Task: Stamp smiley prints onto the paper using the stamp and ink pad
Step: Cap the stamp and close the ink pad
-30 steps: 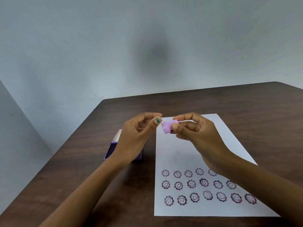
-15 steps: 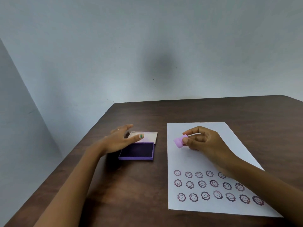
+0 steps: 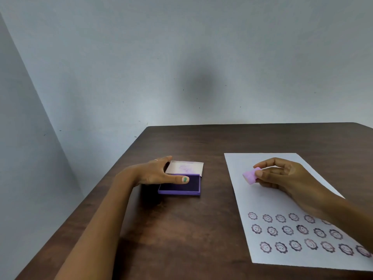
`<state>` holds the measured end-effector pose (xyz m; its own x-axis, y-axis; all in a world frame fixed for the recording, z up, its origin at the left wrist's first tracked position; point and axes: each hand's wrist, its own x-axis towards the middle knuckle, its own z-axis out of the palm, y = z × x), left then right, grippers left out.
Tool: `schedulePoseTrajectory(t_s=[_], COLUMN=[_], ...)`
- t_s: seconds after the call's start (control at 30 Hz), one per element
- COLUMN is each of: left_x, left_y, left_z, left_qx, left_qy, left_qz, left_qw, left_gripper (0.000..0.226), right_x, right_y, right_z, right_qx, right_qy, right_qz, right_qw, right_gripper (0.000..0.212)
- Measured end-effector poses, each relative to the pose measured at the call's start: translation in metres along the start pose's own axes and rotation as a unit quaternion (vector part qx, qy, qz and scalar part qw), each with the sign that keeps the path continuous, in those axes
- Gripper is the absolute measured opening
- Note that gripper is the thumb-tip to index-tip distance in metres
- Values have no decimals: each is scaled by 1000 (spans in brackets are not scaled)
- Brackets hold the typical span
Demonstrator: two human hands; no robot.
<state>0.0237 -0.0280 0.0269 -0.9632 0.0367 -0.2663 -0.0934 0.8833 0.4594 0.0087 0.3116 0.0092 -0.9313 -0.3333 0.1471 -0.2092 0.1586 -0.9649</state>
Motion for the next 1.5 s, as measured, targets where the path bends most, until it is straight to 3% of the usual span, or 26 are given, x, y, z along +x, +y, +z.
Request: schedulePoseTrajectory(t_s=[0.17, 0.27, 0.47, 0.67, 0.83, 1.07, 1.5], left_x=[0, 1, -3, -2, 1, 3, 4], left_y=[1, 1, -1, -1, -1, -3, -3], left_z=[-2, -2, -2, -3, -2, -1, 1], left_qx=[-3, -12, -29, -13, 4, -2, 0], left_qy=[-49, -72, -74, -69, -57, -42, -13], left_qz=[-4, 0, 20, 23, 20, 17, 20], left_qw=[999, 997, 997, 997, 998, 999, 1000], left_gripper=[133, 132, 138, 135, 133, 138, 134], right_x=[3, 8, 16, 24, 61, 110, 125], right_y=[-9, -16, -23, -43, -52, -38, -51], right_z=[12, 31, 61, 62, 82, 116, 135], right_qx=[-53, -130, -326, -320, -314, -381, -336], right_qy=[2, -3, -63, -87, -78, -123, -147], right_qz=[-39, -82, -172, -150, -149, -58, 11], right_qw=[998, 988, 927, 931, 934, 915, 930], right_gripper=[35, 19, 23, 49, 21, 30, 25])
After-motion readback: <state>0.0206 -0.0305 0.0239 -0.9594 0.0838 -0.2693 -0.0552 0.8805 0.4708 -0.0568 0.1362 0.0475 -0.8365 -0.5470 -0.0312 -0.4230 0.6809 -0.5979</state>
